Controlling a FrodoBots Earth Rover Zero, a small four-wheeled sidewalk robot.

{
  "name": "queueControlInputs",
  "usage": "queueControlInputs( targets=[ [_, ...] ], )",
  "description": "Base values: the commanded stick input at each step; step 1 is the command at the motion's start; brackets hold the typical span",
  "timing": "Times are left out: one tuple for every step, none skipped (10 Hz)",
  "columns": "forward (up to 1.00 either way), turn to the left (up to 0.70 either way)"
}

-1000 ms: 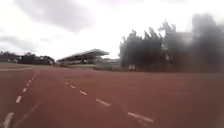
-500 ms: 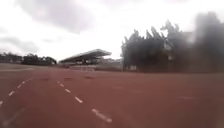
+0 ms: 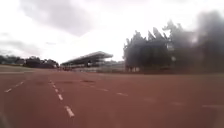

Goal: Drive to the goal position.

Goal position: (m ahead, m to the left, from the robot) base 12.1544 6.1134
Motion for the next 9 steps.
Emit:
queueControlInputs(
  targets=[
    [1.0,0.0],
    [1.0,0.0],
    [1.0,0.0],
    [1.0,0.0],
    [1.0,0.0],
    [1.0,0.0],
    [1.0,0.0],
    [1.0,0.0],
    [1.0,0.0]
  ],
)
